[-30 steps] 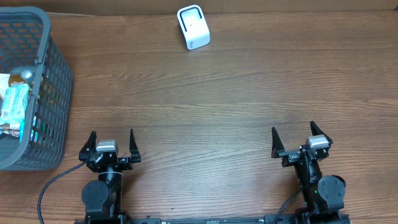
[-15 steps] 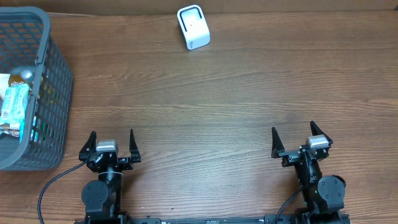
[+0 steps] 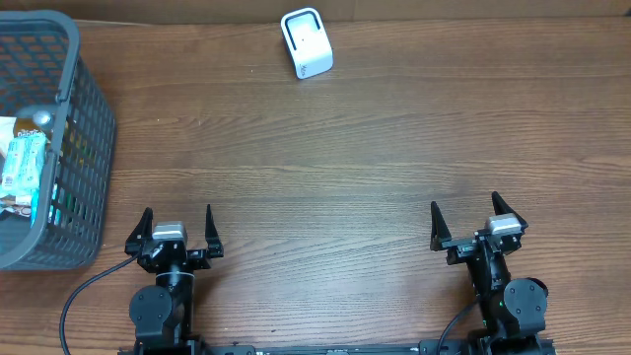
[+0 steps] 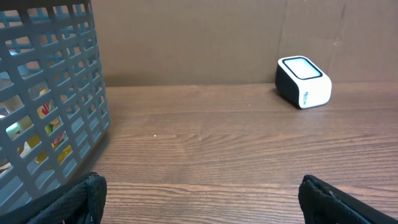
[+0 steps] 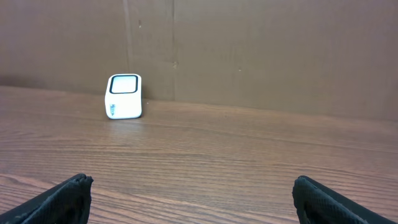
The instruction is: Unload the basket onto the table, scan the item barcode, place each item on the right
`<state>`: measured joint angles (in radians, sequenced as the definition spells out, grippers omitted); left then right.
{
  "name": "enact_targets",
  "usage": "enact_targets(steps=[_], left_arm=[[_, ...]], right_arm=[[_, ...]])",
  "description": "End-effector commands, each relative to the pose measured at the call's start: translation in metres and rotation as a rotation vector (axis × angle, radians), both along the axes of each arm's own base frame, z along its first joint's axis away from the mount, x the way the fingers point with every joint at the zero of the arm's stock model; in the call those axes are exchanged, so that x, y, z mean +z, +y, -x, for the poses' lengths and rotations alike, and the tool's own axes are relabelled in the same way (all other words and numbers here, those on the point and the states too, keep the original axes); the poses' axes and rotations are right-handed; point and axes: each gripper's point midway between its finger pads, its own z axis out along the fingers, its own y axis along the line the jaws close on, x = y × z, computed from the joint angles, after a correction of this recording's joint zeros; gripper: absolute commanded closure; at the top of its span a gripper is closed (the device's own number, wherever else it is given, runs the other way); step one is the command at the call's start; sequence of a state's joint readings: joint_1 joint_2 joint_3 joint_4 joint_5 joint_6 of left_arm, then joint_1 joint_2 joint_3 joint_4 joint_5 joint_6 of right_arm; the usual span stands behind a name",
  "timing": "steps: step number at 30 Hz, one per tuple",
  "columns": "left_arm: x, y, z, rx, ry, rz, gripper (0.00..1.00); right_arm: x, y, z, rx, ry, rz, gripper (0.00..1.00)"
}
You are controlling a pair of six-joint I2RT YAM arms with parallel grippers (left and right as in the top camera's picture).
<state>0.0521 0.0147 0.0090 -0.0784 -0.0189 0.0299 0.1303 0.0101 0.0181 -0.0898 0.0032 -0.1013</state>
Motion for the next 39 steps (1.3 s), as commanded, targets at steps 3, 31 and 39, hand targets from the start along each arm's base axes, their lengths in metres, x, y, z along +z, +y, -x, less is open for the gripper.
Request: enact_targets(steps=[3, 31, 39], left_arm=[[0.000, -0.003, 0.000, -0.019, -0.006, -0.018, 0.00], [0.000, -0.004, 0.000, -0.019, -0.006, -0.018, 0.00], [0.072, -0.026, 0.006, -0.148, -0.274, -0.058, 0.00]], right_arm=[[-0.002, 0.000, 0.000, 0.000, -0.002, 0.001, 0.00], [-0.002, 0.000, 0.000, 0.000, -0.002, 0.001, 0.00], [-0.002, 0.000, 0.000, 0.000, -0.003, 0.001, 0.00]])
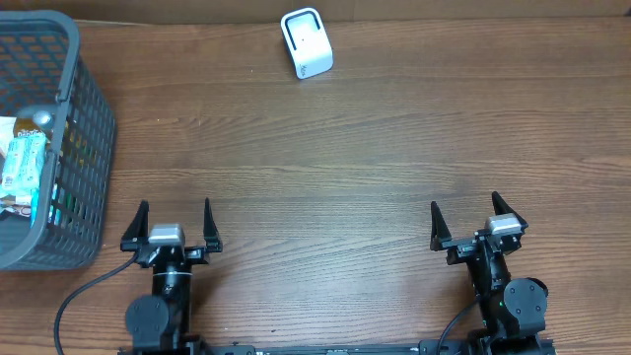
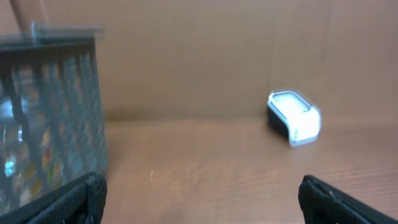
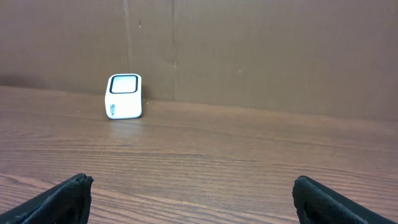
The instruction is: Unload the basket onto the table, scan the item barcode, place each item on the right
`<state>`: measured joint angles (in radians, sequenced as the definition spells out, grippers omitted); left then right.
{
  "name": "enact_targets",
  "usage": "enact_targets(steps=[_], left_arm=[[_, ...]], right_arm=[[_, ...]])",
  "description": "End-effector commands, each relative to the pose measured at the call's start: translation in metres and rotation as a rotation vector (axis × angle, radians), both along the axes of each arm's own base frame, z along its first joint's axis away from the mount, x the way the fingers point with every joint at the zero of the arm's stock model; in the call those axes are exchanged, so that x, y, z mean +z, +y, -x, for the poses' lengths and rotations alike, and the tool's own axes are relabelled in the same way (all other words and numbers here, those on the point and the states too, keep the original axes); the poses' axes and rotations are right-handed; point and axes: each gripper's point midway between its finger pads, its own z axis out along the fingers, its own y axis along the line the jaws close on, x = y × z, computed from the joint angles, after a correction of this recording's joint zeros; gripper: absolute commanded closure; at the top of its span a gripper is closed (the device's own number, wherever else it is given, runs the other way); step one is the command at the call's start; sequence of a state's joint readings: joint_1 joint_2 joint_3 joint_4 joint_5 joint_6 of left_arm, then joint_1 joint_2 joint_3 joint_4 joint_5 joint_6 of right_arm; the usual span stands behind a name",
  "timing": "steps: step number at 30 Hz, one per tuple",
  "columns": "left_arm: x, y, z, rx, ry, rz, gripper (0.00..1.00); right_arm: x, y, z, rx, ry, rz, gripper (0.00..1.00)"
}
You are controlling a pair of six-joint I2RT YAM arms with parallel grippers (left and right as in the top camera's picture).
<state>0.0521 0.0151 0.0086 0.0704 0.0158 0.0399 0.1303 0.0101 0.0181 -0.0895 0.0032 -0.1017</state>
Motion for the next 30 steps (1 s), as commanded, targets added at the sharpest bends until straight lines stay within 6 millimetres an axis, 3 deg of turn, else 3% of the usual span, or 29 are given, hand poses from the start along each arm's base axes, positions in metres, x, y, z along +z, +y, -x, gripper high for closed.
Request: enact_targets(steps=[1, 5, 10, 12, 15, 16, 19, 21, 23, 26, 30], left_arm=[[0.065, -0.029, 0.015, -0.157, -0.220, -0.062, 0.00], [0.135, -0.038, 0.043, -0.198, -0.385, -0.096, 0.00], [0.241, -0.042, 0.102, -0.174, -0.593, -0.180, 0.00], [0.271, -0.042, 0.116, -0.170, -0.611, -0.189, 0.00], [0.306, -0.043, 0.119, -0.179, -0.571, -0.186, 0.01], [0.321, -0.043, 0.115, -0.182, -0.532, -0.181, 0.00], [0.343, -0.043, 0.102, -0.184, -0.439, -0.184, 0.00], [0.359, -0.042, 0.078, -0.189, -0.275, -0.194, 0.00], [0.363, -0.042, 0.058, -0.206, -0.134, -0.202, 0.00], [0.356, -0.040, 0.019, -0.228, 0.116, -0.203, 0.00], [0.326, -0.039, -0.028, -0.260, 0.371, -0.165, 0.01]], right_arm=[[-0.002, 0.000, 0.000, 0.000, -0.002, 0.000, 0.00], [-0.002, 0.000, 0.000, 0.000, -0.002, 0.000, 0.00], [-0.002, 0.000, 0.000, 0.000, -0.002, 0.000, 0.00], [-0.002, 0.000, 0.000, 0.000, -0.002, 0.000, 0.00], [-0.002, 0.000, 0.000, 0.000, -0.002, 0.000, 0.00], [-0.002, 0.000, 0.000, 0.000, -0.002, 0.000, 0.00], [-0.002, 0.000, 0.000, 0.000, -0.002, 0.000, 0.00], [-0.002, 0.000, 0.000, 0.000, -0.002, 0.000, 0.00], [-0.002, 0.000, 0.000, 0.000, -0.002, 0.000, 0.00], [-0.002, 0.000, 0.000, 0.000, -0.002, 0.000, 0.00], [-0.002, 0.000, 0.000, 0.000, -0.002, 0.000, 0.00]])
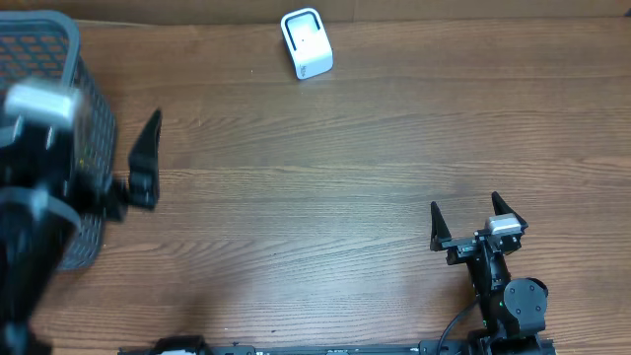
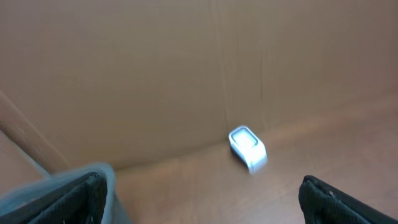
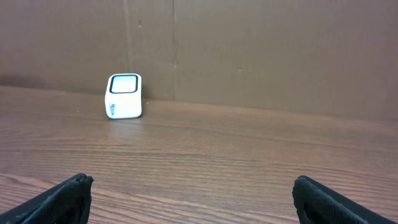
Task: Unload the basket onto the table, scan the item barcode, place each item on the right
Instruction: 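Reach the left gripper into the grey basket toward the yellow bottle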
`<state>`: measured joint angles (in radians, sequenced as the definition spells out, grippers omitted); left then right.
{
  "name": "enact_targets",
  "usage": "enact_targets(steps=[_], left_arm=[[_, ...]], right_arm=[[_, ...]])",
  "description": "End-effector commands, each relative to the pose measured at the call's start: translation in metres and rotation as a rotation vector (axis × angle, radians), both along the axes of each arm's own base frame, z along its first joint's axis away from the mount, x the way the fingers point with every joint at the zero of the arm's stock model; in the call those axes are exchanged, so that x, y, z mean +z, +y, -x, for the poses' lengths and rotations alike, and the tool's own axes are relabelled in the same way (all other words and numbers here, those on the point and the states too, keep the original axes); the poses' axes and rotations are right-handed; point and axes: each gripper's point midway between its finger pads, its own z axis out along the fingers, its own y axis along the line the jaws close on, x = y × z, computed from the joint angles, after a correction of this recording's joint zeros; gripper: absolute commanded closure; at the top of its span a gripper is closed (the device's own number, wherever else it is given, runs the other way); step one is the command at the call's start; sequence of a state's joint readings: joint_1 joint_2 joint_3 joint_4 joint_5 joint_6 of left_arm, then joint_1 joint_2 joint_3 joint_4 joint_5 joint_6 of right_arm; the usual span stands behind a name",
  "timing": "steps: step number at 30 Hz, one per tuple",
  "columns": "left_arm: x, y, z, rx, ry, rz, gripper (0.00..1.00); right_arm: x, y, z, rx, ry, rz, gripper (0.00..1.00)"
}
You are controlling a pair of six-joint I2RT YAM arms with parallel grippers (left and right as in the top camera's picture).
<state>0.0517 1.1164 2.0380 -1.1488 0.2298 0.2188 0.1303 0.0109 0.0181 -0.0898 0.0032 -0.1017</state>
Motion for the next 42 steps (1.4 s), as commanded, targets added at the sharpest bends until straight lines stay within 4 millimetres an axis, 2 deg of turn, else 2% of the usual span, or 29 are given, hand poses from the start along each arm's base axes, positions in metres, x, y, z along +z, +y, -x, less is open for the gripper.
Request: enact_targets(steps=[1, 2, 5, 9, 12, 18, 21, 23, 24, 25, 27, 28, 32, 33, 36, 38, 42], left_arm=[[-0.020, -0.003, -0.046, -0.038, 0.151, -0.020, 0.01], [-0.035, -0.005, -0.065, -0.055, 0.216, -0.008, 0.01], [-0.062, -0.008, -0.098, -0.083, 0.308, 0.010, 0.00], [-0.088, -0.013, -0.125, -0.115, 0.388, 0.031, 0.00], [-0.103, -0.018, -0.140, -0.146, 0.428, 0.049, 0.01], [-0.108, -0.013, -0.164, -0.126, 0.407, 0.038, 0.00], [-0.094, 0.013, -0.180, 0.050, 0.340, 0.055, 0.00], [-0.086, 0.039, -0.187, 0.200, 0.296, 0.027, 0.00], [-0.085, 0.046, -0.188, 0.236, 0.287, 0.013, 0.00], [-0.081, 0.062, -0.189, 0.326, 0.265, -0.019, 0.00], [-0.073, 0.089, -0.188, 0.471, 0.230, -0.067, 0.00], [-0.068, 0.111, -0.184, 0.572, 0.213, -0.089, 0.00], [-0.069, 0.144, -0.177, 0.641, 0.217, -0.069, 0.00], [-0.071, 0.159, -0.173, 0.658, 0.226, -0.052, 0.00], [-0.082, 0.189, -0.165, 0.674, 0.261, 0.009, 0.00], [-0.090, 0.203, -0.162, 0.664, 0.288, 0.049, 0.00], [-0.127, 0.243, -0.157, 0.639, 0.384, 0.167, 0.00]], right_arm=[[-0.002, 0.000, 0.000, 0.000, -0.003, 0.000, 0.00], [-0.002, 0.000, 0.000, 0.000, -0.003, 0.000, 0.00], [-0.002, 0.000, 0.000, 0.000, -0.003, 0.000, 0.00], [-0.002, 0.000, 0.000, 0.000, -0.003, 0.000, 0.00], [-0.002, 0.000, 0.000, 0.000, -0.003, 0.000, 0.00], [-0.002, 0.000, 0.000, 0.000, -0.003, 0.000, 0.00], [-0.002, 0.000, 0.000, 0.000, -0.003, 0.000, 0.00], [-0.002, 0.000, 0.000, 0.000, -0.003, 0.000, 0.00], [-0.002, 0.000, 0.000, 0.000, -0.003, 0.000, 0.00], [-0.002, 0.000, 0.000, 0.000, -0.003, 0.000, 0.00], [-0.002, 0.000, 0.000, 0.000, -0.003, 0.000, 0.00], [-0.002, 0.000, 0.000, 0.000, -0.003, 0.000, 0.00], [-0.002, 0.000, 0.000, 0.000, -0.003, 0.000, 0.00], [-0.002, 0.000, 0.000, 0.000, -0.003, 0.000, 0.00], [-0.002, 0.000, 0.000, 0.000, -0.003, 0.000, 0.00], [-0.002, 0.000, 0.000, 0.000, -0.003, 0.000, 0.00], [-0.002, 0.000, 0.000, 0.000, -0.003, 0.000, 0.00]])
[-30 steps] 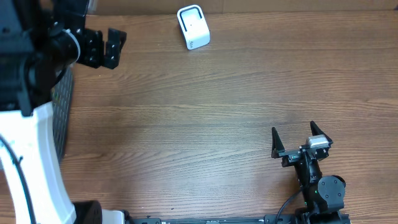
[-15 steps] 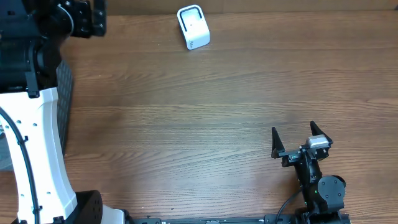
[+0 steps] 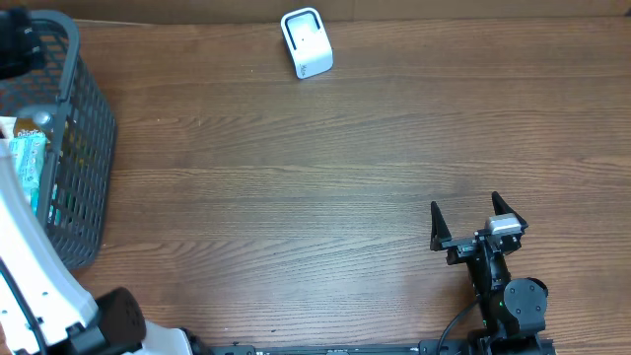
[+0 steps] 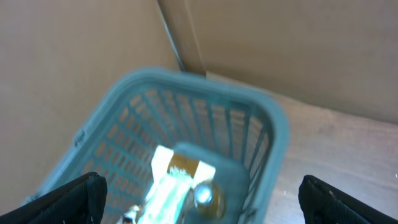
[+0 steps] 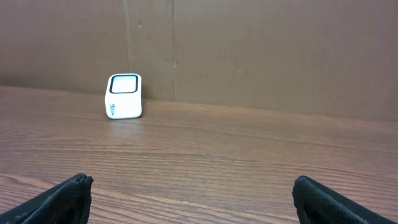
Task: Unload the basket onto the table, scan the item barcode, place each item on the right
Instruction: 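Reach the left gripper into the grey basket toward the yellow bottle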
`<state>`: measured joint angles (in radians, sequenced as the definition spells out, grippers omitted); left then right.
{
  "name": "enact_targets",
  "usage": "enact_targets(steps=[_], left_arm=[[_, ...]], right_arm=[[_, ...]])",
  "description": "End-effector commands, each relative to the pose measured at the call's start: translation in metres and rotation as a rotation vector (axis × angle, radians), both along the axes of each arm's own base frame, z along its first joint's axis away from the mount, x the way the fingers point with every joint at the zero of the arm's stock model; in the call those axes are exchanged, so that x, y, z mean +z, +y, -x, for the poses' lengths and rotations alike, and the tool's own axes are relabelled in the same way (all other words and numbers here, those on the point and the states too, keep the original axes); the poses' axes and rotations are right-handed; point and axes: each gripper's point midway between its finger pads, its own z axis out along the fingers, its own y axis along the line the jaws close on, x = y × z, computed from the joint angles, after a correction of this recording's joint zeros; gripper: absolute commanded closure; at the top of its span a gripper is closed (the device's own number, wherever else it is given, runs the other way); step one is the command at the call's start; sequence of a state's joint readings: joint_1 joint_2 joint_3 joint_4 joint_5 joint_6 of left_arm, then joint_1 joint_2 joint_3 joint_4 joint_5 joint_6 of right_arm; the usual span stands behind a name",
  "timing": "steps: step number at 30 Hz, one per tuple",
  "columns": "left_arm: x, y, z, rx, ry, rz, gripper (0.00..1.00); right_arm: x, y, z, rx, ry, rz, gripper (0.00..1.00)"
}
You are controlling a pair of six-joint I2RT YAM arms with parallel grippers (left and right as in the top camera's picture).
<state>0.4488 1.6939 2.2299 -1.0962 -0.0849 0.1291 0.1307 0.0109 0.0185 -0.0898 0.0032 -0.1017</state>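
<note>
The grey mesh basket [image 4: 267,134] holds a pale green and white packet [image 4: 176,179] and a round shiny-capped item [image 4: 205,196]; both also show in the overhead view as the packet [image 3: 26,170] and the cap [image 3: 34,120]. My left gripper [image 4: 200,190] hangs open above the basket, looking down into it, with nothing between its fingers. The white barcode scanner [image 3: 307,42] stands at the table's far edge, also seen as the scanner [image 5: 125,96] in the right wrist view. My right gripper [image 3: 473,223] rests open at the near right, empty.
The basket [image 3: 77,148] fills the table's left edge, with other items under the packet. My left arm's white link [image 3: 30,256] stretches along the basket's near side. A brown cardboard wall [image 5: 249,50] backs the table.
My left gripper has moved from the basket's right side, where it faced the scanner and wall, to above the basket's far end, now looking down at the items. The right arm is unchanged.
Both grippers first rested open at the near edge, facing the scanner. The left one then turned slightly at its rest place, later stood raised beside the basket, and now hangs open over the basket. The right gripper has stayed still throughout.
</note>
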Motion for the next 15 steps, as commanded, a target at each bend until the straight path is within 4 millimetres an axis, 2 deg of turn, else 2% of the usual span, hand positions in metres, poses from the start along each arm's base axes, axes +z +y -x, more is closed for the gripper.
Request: enact_targets(steps=[1, 2, 5, 8, 15], left_arm=[[-0.033, 0.023, -0.007, -0.053, 0.010, 0.175, 0.00], [-0.048, 0.033, -0.008, -0.055, 0.026, 0.225, 0.00], [-0.078, 0.047, -0.015, -0.093, 0.049, 0.331, 0.00], [-0.104, 0.053, -0.021, -0.154, 0.078, 0.402, 0.01], [-0.163, 0.062, -0.031, -0.214, 0.204, 0.443, 0.00]], right_arm=[[-0.002, -0.001, 0.000, -0.001, -0.003, 0.000, 0.00], [-0.002, -0.001, 0.000, -0.001, -0.003, 0.000, 0.00], [-0.002, -0.001, 0.000, -0.001, -0.003, 0.000, 0.00], [-0.002, -0.001, 0.000, -0.001, -0.003, 0.000, 0.00], [-0.002, -0.001, 0.000, -0.001, -0.003, 0.000, 0.00]])
